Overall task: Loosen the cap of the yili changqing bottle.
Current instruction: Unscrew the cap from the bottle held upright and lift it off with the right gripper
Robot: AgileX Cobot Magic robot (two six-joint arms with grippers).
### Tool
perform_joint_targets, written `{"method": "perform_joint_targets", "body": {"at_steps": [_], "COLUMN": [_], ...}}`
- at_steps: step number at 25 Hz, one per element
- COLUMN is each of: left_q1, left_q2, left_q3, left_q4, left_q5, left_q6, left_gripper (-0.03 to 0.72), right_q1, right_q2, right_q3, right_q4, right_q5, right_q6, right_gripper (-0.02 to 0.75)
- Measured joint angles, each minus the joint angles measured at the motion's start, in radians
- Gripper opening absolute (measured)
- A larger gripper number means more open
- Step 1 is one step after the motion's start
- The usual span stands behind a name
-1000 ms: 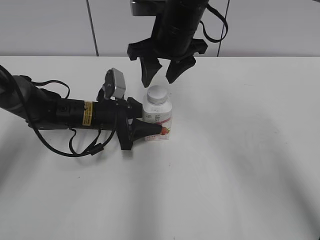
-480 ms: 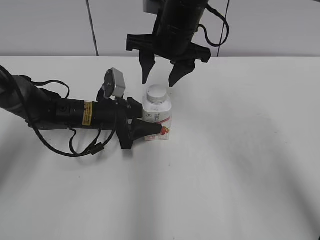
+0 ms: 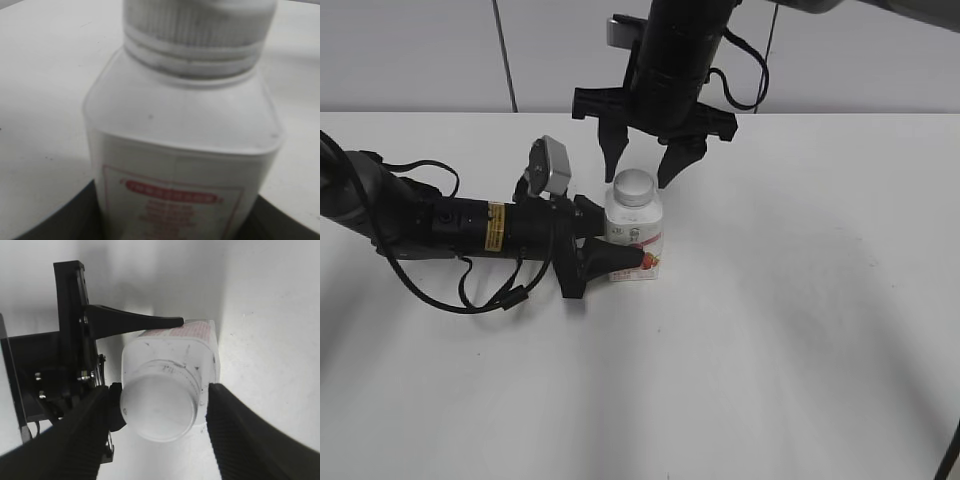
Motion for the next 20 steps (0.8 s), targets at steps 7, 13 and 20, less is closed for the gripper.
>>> {"method": "perform_joint_targets", "body": {"at_steps": [7, 13, 20], "left_q1": [0.000, 0.000, 0.000], "left_q2": [0.000, 0.000, 0.000], "left_q3": [0.000, 0.000, 0.000], "left_q4": [0.000, 0.000, -0.001], "left_q5": [0.000, 0.000, 0.000], "left_q6": [-0.001, -0.001, -0.001], "left_gripper": [0.377, 0.377, 0.377], "right_q1": [0.000, 0.002, 0.002], "right_q2": [0.001, 0.017, 0.017], "right_q3": [0.000, 0.000, 0.000], "right_q4": [-0.001, 0.000, 0.000], "right_q5": [0.000, 0.000, 0.000], "right_q6": [0.000, 0.001, 0.001], "right_gripper": [0.483, 0.482, 0.482]}}
